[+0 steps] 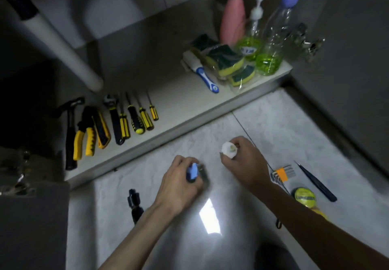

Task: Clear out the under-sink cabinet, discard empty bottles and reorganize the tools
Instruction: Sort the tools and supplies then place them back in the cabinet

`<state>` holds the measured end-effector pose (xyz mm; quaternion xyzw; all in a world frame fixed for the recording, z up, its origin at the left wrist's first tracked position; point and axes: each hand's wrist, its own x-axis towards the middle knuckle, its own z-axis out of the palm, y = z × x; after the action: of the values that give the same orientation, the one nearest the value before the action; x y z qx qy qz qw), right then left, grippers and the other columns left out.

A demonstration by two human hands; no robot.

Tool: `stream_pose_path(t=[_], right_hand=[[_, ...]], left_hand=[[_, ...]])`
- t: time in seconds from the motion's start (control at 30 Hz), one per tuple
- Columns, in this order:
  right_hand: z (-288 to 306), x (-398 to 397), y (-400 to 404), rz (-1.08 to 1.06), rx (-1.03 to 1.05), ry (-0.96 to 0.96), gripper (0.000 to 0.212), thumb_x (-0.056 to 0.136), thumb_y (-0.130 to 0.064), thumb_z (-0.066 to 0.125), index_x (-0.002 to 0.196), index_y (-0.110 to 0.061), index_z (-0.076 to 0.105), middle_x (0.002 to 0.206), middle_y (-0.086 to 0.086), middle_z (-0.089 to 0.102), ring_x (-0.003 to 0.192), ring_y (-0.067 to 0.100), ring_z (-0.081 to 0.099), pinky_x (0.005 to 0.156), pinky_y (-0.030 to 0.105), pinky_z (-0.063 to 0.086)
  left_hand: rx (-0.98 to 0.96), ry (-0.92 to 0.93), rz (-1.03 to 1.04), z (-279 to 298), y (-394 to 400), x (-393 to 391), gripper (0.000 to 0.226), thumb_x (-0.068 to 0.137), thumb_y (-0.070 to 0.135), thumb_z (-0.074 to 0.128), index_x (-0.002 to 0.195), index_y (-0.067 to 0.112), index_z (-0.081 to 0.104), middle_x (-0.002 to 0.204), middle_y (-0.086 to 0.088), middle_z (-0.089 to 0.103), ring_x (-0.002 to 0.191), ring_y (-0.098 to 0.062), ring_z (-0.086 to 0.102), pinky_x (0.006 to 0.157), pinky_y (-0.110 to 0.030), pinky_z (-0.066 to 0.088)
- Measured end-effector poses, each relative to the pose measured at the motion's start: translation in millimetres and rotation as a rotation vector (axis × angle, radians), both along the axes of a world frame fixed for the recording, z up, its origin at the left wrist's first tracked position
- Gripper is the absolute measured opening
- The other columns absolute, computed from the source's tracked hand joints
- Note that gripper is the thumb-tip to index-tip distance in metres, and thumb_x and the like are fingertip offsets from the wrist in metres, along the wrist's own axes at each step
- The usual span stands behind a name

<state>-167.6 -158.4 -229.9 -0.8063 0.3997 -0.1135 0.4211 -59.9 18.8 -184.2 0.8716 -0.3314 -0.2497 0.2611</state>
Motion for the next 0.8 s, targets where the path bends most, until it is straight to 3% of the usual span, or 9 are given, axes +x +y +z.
stream_pose_path(t=[0.1,0.17,0.23,0.3,0.4,0.5,0.57,0.67,0.8], right_hand=[[15.8,24.2,-12.0,-0.068,-0.038,-0.120,0.023,0.082,-0.038,0.072,0.096,-0.031,0.056,0.090,-0.012,0.060,0.086,0.010,0.061,0.077,0.030,0.049],[26.7,39.3,-18.5,-0.076,-0.046,-0.179,0.025,0.081,-0.036,0.074,0.099,-0.031,0.057,0.092,-0.013,0.061,0.087,0.009,0.060,0.077,0.030,0.051],[39.3,53.3,-21.6,-0.133,-0.035,-0.226,0.029,0.079,-0.037,0.076,0.101,-0.031,0.058,0.095,-0.013,0.060,0.085,0.006,0.057,0.071,0.025,0.044],[44.0,63.4,-24.4,-0.180,-0.003,-0.255,0.029,0.079,-0.035,0.077,0.102,-0.031,0.059,0.098,-0.012,0.059,0.084,0.005,0.053,0.069,0.022,0.037],[45.4,69.7,-22.1,-0.130,0.022,-0.261,0.031,0.079,-0.028,0.079,0.104,-0.032,0.060,0.104,-0.009,0.059,0.090,0.008,0.055,0.076,0.023,0.041],[43.0,72.0,-22.0,-0.063,0.009,-0.248,0.035,0.081,-0.023,0.080,0.109,-0.032,0.060,0.105,-0.009,0.058,0.093,0.008,0.056,0.073,0.005,0.037],[42.1,75.0,-21.4,-0.066,0.009,-0.251,0.037,0.081,-0.020,0.079,0.109,-0.034,0.060,0.106,-0.010,0.056,0.092,0.006,0.056,0.070,0.000,0.035],[44.3,78.7,-21.4,0.004,-0.037,-0.236,0.037,0.081,-0.019,0.078,0.110,-0.035,0.061,0.108,-0.012,0.055,0.093,0.005,0.057,0.079,0.016,0.046],[56.4,86.3,-34.9,0.141,-0.105,-0.185,0.031,0.085,-0.020,0.072,0.110,-0.034,0.061,0.108,-0.012,0.054,0.090,0.006,0.057,0.078,0.025,0.047]], left_hand=[[-0.010,-0.125,-0.048,34.2,-41.5,38.4,0.030,0.085,0.034,0.070,0.113,0.035,0.058,0.107,0.016,0.050,0.091,0.001,0.052,0.072,-0.008,0.041],[0.007,-0.189,-0.059,59.7,-67.4,61.8,0.028,0.084,0.032,0.073,0.110,0.031,0.063,0.105,0.009,0.055,0.089,-0.005,0.055,0.077,-0.020,0.049],[0.037,-0.237,-0.088,85.7,-91.5,84.6,0.022,0.082,0.030,0.074,0.103,0.025,0.067,0.099,0.003,0.062,0.090,-0.016,0.062,0.080,-0.030,0.052],[0.075,-0.306,-0.102,98.3,-112.0,106.4,0.020,0.081,0.027,0.073,0.099,0.019,0.069,0.094,-0.003,0.068,0.091,-0.023,0.066,0.076,-0.031,0.051],[0.126,-0.384,-0.058,103.4,-130.0,133.1,0.025,0.079,0.023,0.073,0.102,0.016,0.066,0.100,-0.007,0.067,0.095,-0.028,0.063,0.076,-0.032,0.050],[0.075,-0.325,0.004,89.2,-140.8,154.3,0.029,0.082,0.015,0.073,0.110,0.016,0.066,0.109,-0.009,0.067,0.100,-0.028,0.064,0.085,-0.037,0.054],[0.062,-0.328,-0.017,76.5,-143.8,167.1,0.027,0.084,0.009,0.069,0.110,0.017,0.070,0.110,-0.009,0.069,0.103,-0.026,0.064,0.086,-0.032,0.053],[0.017,-0.312,-0.074,60.0,-146.3,184.7,0.024,0.090,0.006,0.061,0.109,0.015,0.074,0.109,-0.006,0.072,0.104,-0.021,0.065,0.080,-0.023,0.046],[-0.088,-0.327,-0.105,45.5,-142.2,198.5,0.024,0.091,0.009,0.063,0.114,0.011,0.070,0.107,-0.007,0.069,0.101,-0.025,0.063,0.083,-0.033,0.051]])
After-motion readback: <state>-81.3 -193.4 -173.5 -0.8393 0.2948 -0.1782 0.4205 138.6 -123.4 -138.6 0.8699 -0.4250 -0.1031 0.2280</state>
